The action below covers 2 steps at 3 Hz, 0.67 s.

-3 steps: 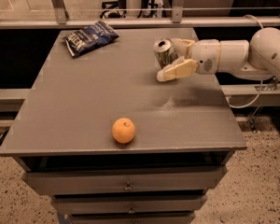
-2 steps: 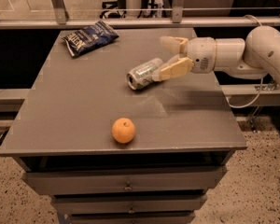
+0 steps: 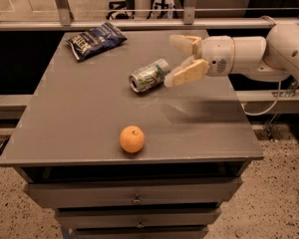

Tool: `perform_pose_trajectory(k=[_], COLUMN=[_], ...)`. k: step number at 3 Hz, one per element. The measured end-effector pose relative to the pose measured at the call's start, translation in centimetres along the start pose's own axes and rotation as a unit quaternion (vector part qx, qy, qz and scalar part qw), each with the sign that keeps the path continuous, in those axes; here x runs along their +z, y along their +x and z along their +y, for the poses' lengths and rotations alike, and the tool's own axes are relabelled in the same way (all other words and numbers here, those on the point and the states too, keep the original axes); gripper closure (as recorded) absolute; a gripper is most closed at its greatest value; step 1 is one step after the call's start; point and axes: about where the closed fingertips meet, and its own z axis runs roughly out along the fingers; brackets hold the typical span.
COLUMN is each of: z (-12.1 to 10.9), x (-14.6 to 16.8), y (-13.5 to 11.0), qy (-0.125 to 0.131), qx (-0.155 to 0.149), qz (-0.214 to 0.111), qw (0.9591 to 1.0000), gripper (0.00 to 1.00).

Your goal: Knock 7up can over

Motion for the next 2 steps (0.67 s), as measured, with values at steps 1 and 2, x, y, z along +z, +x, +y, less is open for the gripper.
perform_pose_trajectory(k=[1, 2], z=[-1.7, -4.2], x=[-2.3, -5.9], y=[1.0, 1.8], qy=[0.025, 0.057], qx=[-0.012, -0.027], qz=[0.021, 0.047], qw=[0.9994, 0.9969], gripper=[0.00, 0.00])
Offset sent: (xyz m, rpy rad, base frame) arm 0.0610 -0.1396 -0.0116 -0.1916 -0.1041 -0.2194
